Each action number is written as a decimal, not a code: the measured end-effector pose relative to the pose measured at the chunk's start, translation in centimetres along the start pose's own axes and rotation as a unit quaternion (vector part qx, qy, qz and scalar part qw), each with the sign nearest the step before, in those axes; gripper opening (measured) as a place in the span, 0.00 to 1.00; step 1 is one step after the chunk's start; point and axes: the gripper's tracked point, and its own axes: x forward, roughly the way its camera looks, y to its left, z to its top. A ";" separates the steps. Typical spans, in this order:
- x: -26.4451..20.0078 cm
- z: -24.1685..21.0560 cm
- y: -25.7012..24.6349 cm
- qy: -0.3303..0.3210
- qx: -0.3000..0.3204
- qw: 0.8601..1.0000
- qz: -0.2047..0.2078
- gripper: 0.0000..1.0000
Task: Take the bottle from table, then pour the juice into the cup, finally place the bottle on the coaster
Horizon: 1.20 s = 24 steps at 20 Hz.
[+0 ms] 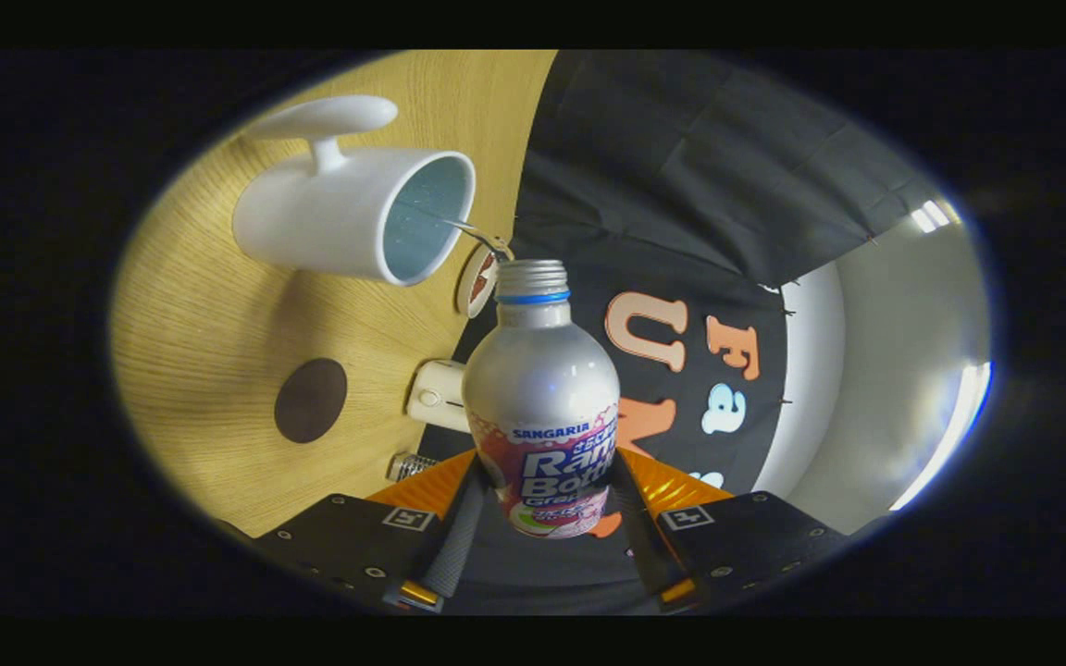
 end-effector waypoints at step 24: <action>0.5 -0.4 -1.2 -0.026 -0.068 0.997 -0.033 0.73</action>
